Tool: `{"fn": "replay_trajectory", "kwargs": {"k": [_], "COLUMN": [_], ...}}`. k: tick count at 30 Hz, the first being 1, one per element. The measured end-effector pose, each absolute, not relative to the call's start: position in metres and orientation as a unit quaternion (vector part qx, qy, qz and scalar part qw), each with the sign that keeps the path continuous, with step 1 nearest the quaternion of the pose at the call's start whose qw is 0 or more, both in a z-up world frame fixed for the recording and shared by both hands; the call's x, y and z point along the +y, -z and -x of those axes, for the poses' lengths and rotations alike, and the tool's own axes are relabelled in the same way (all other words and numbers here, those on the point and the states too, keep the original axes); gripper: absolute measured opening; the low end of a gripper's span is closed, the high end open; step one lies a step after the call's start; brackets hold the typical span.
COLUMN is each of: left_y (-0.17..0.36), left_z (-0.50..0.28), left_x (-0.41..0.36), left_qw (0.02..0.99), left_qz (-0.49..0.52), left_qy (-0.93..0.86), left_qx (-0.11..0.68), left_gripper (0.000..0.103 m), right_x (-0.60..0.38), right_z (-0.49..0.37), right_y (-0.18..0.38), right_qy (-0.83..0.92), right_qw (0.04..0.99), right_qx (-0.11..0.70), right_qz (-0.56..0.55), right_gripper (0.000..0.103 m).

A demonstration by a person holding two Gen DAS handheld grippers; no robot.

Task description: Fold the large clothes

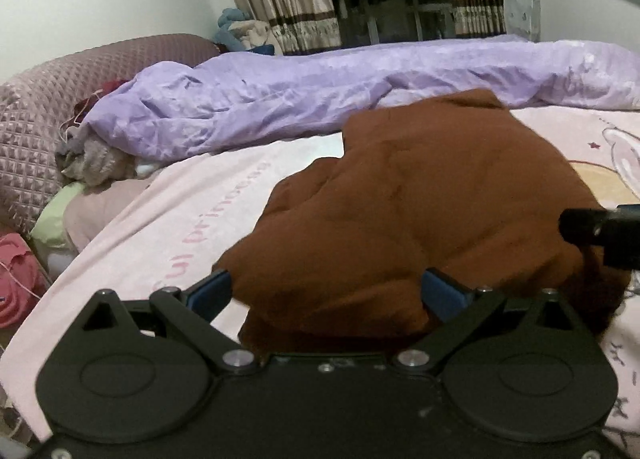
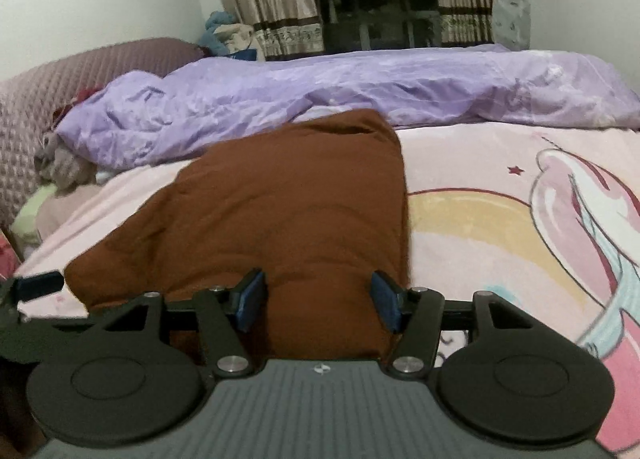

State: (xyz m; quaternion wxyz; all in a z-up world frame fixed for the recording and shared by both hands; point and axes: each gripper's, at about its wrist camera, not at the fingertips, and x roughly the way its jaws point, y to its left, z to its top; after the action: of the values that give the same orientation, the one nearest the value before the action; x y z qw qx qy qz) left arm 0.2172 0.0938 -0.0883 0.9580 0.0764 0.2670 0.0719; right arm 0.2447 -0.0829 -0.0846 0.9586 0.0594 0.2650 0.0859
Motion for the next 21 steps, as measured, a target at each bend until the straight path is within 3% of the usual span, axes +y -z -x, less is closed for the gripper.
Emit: {"fn": "replay_trajectory", "kwargs": {"k": [10,18,21], "left_y": [0.110,0.062,0.058], "left_z": [-0.234,-0.220,-0.249], "left_x": [0.108,0.155,0.181], "left_qw": [0.950,0.966,0.957], "left_qz": [-0.031,0.028,0.067], "left_qy": [-0.062,-0.059,-0.063], "left_qx": [0.303,0.251,0.275], "left_gripper": [0.103,0.103,0.103], "right_x": [-0.096,-0.117,-0.125], "right_z": [-0.257,-0.246,-0.258], "right_y": [0.107,0.087,0.079], "right_qy": [-0.092,-0.110,-0.095], "right_qw": [0.952,0.955,0.958], "right_qx": [0.281,0.257,0.249], "right_qz": [-0.078,-0.100,-0.105], "right_gripper": [0.072,0.080,0.083]}}
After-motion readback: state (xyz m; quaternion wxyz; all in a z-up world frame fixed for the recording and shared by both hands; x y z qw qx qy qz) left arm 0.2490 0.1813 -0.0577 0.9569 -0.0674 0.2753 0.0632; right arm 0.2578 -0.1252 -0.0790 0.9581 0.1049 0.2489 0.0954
